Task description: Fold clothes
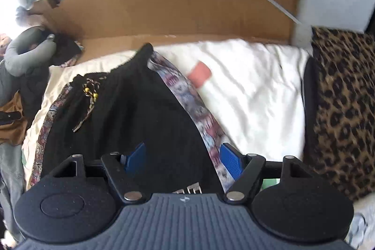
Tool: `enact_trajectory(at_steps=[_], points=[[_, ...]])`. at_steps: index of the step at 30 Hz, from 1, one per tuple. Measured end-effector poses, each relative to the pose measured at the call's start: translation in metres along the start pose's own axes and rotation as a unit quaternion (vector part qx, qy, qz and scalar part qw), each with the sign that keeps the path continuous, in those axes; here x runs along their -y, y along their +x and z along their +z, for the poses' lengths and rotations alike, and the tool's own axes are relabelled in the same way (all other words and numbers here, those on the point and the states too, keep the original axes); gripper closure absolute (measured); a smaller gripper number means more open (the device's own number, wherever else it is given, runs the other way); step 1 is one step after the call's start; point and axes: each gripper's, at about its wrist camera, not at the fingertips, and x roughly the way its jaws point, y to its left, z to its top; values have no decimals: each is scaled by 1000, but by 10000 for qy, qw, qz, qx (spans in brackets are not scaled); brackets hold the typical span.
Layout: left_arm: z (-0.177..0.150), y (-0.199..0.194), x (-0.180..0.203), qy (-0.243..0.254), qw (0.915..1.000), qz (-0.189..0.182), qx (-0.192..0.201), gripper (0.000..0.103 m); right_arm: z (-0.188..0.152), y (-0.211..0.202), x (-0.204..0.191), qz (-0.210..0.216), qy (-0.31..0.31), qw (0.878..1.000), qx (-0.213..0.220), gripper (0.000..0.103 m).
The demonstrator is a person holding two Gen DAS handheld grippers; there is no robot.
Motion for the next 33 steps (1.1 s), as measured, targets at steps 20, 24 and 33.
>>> enact_trajectory(at_steps=[20, 24, 33], points=[[-26, 90, -11, 466, 9948, -437, 797, 47, -7, 108, -1, 101, -1168, 9918, 508, 46], [-25, 109, -15, 452, 9952, -431, 759, 66, 5, 130, -9, 258, -1085, 9926, 482, 67], [-28, 153, -25, 357, 9984, -21, 433, 75, 19, 173, -8, 288, -834, 9958, 262, 77]])
